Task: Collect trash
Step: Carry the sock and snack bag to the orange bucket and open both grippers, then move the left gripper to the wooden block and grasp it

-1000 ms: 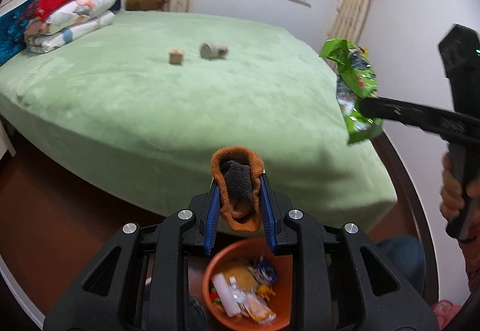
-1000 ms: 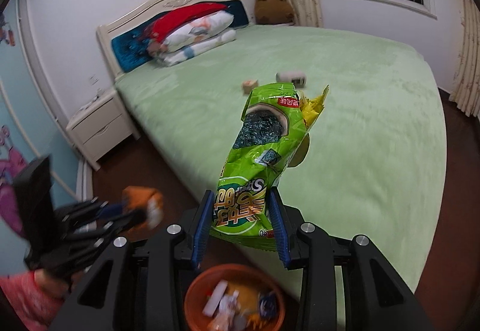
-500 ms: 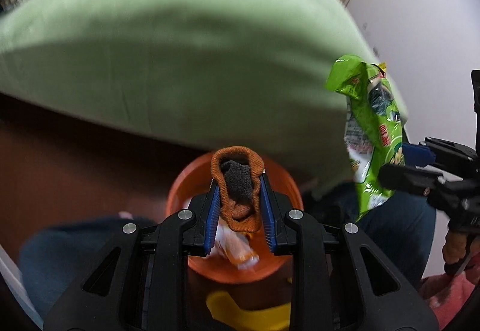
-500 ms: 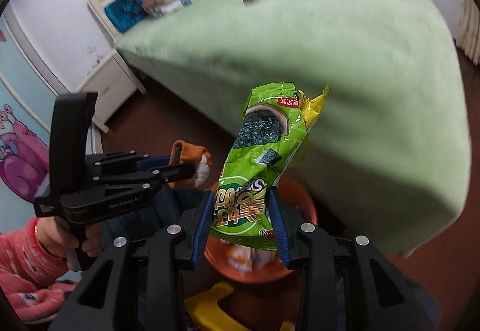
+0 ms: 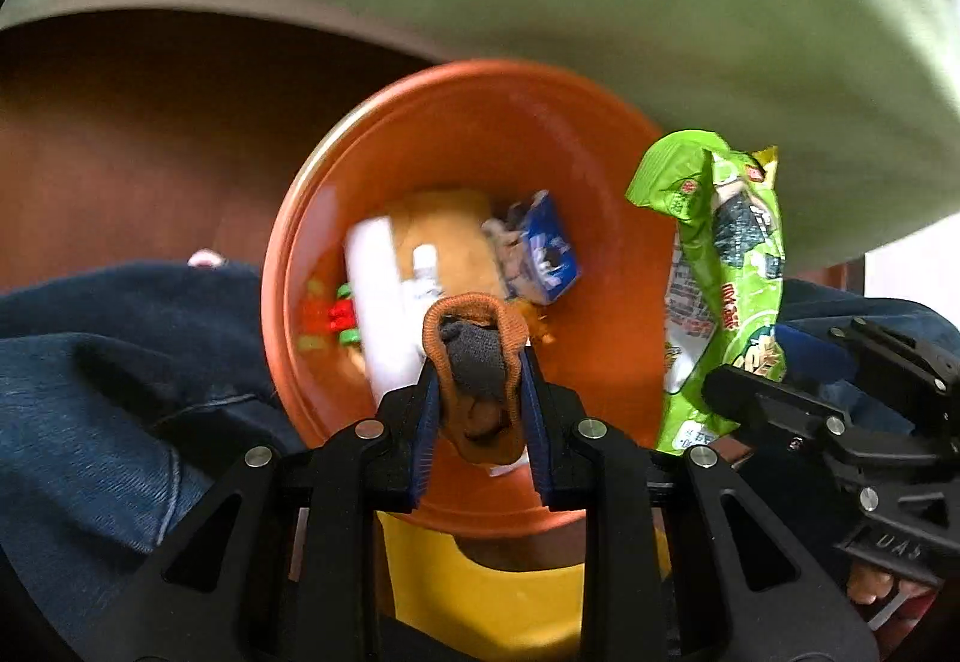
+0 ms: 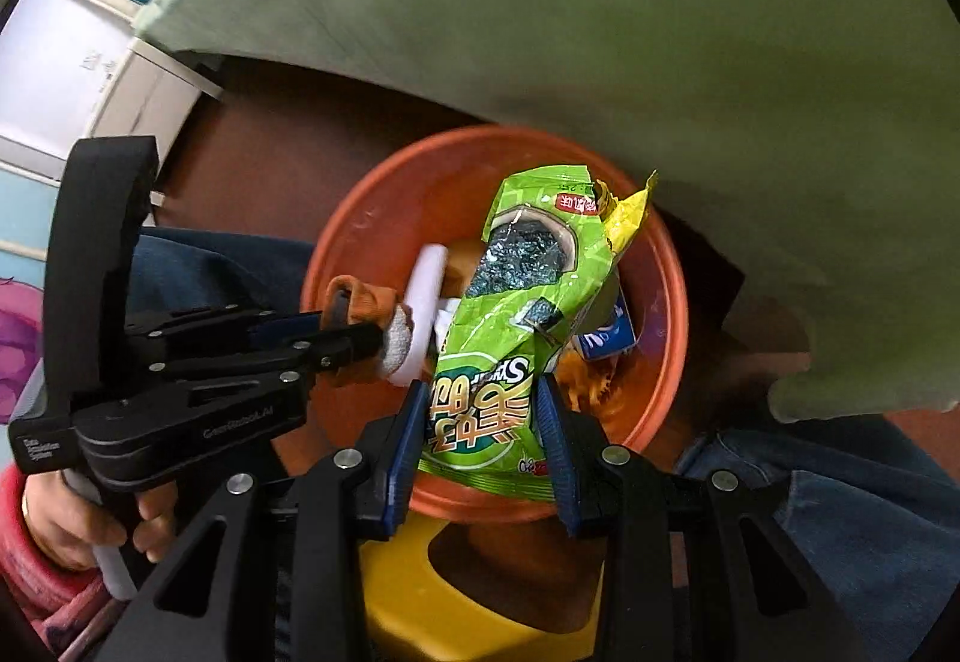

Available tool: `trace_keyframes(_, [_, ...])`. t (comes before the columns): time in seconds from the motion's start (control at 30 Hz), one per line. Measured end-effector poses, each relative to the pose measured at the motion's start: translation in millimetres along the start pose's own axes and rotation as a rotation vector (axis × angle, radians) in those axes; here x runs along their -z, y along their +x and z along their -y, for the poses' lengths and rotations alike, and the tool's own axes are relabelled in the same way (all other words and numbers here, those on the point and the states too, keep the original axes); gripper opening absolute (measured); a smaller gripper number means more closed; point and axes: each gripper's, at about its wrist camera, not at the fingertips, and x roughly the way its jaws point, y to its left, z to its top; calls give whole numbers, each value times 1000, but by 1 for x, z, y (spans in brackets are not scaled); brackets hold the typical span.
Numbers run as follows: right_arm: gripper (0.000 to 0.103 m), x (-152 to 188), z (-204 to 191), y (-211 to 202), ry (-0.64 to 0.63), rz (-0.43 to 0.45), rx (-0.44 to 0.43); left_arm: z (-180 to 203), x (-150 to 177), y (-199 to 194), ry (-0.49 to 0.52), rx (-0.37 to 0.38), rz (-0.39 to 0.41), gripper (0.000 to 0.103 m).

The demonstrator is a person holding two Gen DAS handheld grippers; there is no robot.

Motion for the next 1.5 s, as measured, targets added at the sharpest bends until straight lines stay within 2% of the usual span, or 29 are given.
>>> trace_keyframes(0.07, [40, -2, 0, 10, -1, -21, 16, 1, -2, 7, 13, -13, -16, 31])
trace_keyframes(0.1, [47, -2, 1, 13, 8, -31, 24, 3, 0, 8, 11, -15, -21, 42])
trace_keyframes(0.13, [55, -4, 2, 13, 15, -34, 30, 6, 0, 9, 11, -17, -16, 59])
trace_keyframes(0.17, [69, -7, 4, 12, 25, -27, 46, 8, 1, 7, 16, -26, -1, 66])
trace_keyframes(0.2, [77, -7, 5, 10, 33, -19, 56, 2, 1, 2, 21, -30, 10, 75])
trace_keyframes(0.23, [79, -8, 7, 8, 43, -13, 60, 3, 1, -2, 24, -34, 20, 80])
trace_keyframes(0.5, [83, -6, 32, -5, 123, 22, 61, 2, 1, -6, 19, -41, 26, 82])
trace_keyframes(0.73, [83, -8, 32, -14, 132, 47, 57, 3, 2, -13, 30, -54, 49, 82])
trace_keyframes(0.97, [83, -14, 29, -42, 143, 103, 27, 7, 1, -35, 54, -79, 101, 82])
trace_keyframes(1.1, [83, -23, 19, -75, 112, 187, 18, 12, -4, -72, 96, -122, 211, 82])
trace_keyframes(1.27, [84, -39, 2, -128, 57, 332, 15, 12, -22, -130, 94, -124, 362, 82])
trace_keyframes(1.5, [86, -59, -18, -185, -20, 510, 20, -2, -69, -219, 72, -118, 594, 88])
